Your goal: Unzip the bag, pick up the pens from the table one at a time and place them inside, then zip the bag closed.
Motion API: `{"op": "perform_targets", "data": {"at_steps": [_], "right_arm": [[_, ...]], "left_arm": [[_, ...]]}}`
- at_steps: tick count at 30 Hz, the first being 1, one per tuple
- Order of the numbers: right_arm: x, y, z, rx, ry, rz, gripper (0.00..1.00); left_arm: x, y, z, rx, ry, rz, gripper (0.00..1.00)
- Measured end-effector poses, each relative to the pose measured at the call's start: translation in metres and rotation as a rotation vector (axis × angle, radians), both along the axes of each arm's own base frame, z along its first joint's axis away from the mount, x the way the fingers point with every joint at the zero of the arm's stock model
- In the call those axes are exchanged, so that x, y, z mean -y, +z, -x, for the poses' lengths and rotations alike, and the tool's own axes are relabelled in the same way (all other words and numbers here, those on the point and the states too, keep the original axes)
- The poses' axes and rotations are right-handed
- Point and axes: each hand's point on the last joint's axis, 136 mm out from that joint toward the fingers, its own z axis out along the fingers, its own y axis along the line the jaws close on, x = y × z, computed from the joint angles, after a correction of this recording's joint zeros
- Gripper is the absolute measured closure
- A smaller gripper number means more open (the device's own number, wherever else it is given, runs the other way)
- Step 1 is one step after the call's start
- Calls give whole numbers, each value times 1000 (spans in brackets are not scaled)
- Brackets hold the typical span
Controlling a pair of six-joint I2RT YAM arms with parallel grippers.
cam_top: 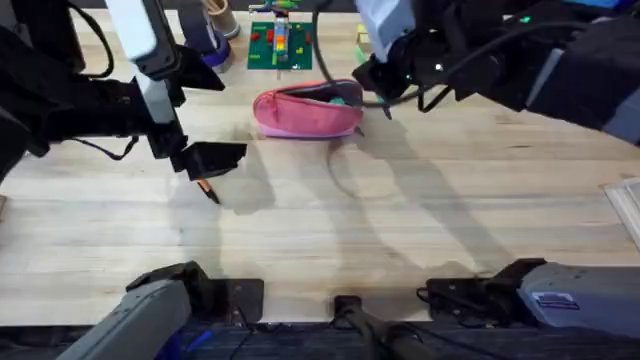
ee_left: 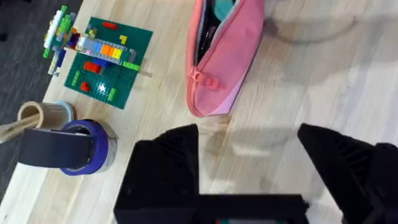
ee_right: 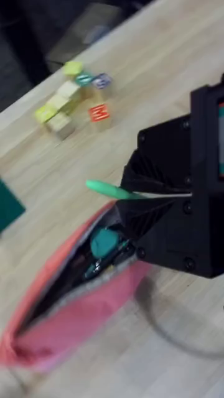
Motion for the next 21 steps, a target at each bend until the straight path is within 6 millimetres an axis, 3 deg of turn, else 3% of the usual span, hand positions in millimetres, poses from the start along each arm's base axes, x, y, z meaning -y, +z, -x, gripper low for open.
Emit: {"op": "perform_targets", "data": {"at_steps": [8, 21], "right_arm": [[-34, 0, 10, 95, 371, 117, 970], [-68, -28, 15, 130, 617, 168, 970]], "left_arm": [[0, 0, 0, 1, 0, 0, 8], [0, 0, 0, 1, 0, 0, 8]]}}
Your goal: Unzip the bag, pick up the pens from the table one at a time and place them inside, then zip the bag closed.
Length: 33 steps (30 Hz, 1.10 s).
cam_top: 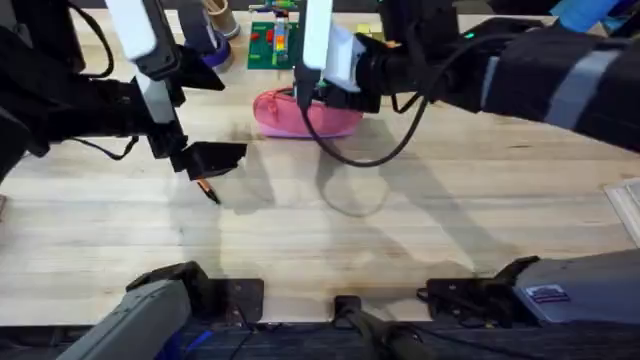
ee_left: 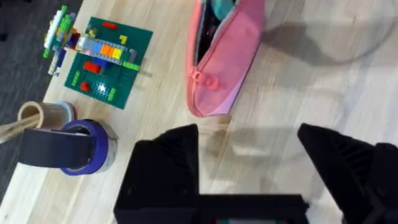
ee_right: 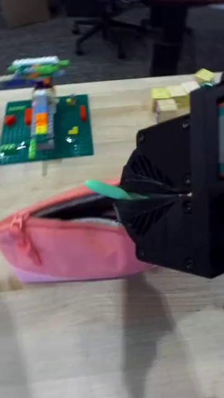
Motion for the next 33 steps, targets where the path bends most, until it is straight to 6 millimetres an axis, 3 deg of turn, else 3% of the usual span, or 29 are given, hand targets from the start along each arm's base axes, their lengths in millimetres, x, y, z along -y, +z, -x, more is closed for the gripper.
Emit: {"op": "perform_targets", "data": {"at_steps": [14, 24, 33], "right_arm": [[-18, -41, -2, 47, 154, 110, 970], [-35, -36, -17, 136, 171, 68, 970], [-42, -51, -11, 110, 194, 81, 970]], "left_arm": [[-1, 2, -3, 18, 0, -5, 8], [-1, 2, -3, 18, 0, -5, 8], [-1, 2, -3, 18, 0, -5, 8]]}}
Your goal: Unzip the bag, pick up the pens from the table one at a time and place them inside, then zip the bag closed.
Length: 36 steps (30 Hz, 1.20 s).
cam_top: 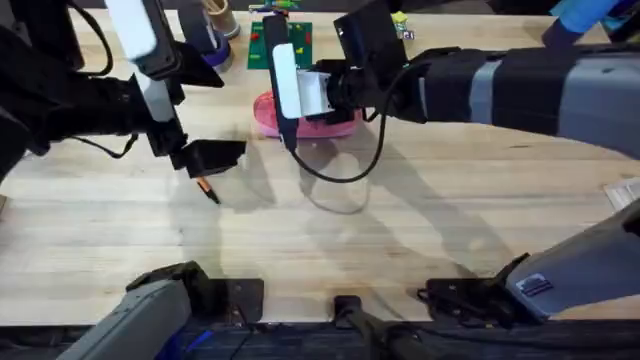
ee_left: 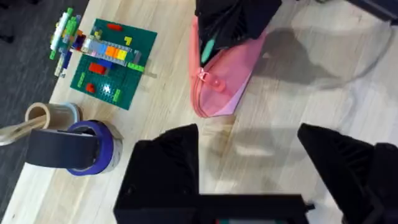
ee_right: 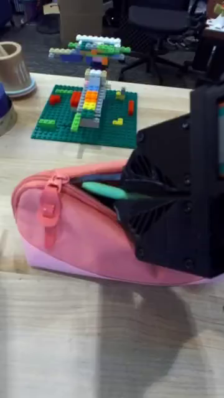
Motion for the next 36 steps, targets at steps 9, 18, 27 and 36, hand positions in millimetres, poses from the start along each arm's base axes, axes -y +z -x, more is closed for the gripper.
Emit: {"op": "perform_targets", "data": {"at_steps": [9, 18, 27, 36], "right_arm": [[0, -3, 0, -4, 1, 5, 958], [-1, 0, -2, 3, 0, -1, 30], [-2, 2, -4, -19, -34, -23, 4], [0, 51, -2, -103, -204, -214, 4]], "left_arm": [[0, 0, 0, 0, 0, 0, 8], [0, 0, 0, 0, 0, 0, 8], [0, 0, 0, 0, 0, 0, 8], [-14, 28, 14, 76, 160, -78, 8]]}}
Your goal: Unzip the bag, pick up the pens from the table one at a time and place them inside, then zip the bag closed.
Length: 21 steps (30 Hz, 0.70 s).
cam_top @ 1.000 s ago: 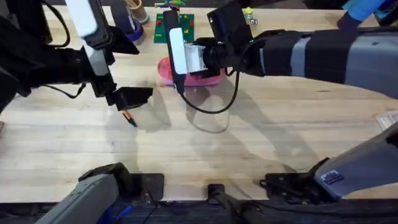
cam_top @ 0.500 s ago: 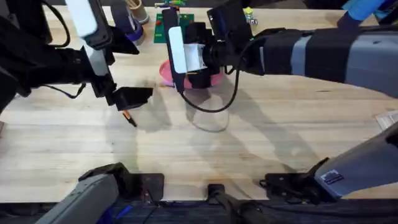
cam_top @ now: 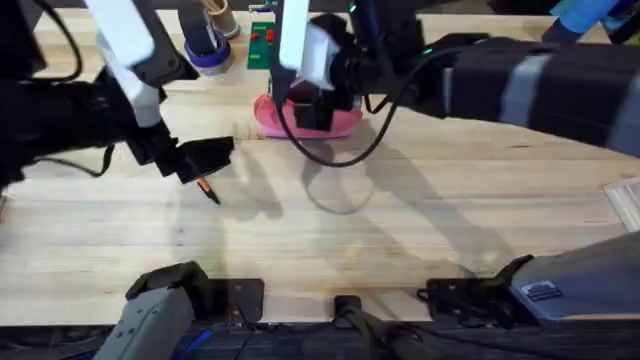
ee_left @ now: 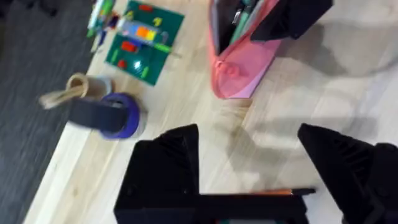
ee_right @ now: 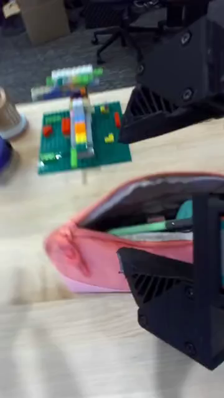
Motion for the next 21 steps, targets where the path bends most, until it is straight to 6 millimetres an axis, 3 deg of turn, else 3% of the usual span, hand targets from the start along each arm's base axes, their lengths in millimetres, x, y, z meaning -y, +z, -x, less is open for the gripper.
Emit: {"op": "perform_targets", "data": {"at_steps": [3, 7, 14, 21], "right_arm": [[2, 24, 0, -10, -50, -75, 6], [11, 39, -4, -47, -123, -150, 5], [29, 61, -11, -107, -242, -268, 5], [64, 87, -17, -174, -388, -385, 5]], "left_arm": [[-4, 9, 5, -8, 112, 39, 8], [-15, 10, 7, -82, 322, 135, 8], [-53, -7, 12, -266, 882, 347, 7], [-67, -12, 18, -304, 1078, 415, 7]]}}
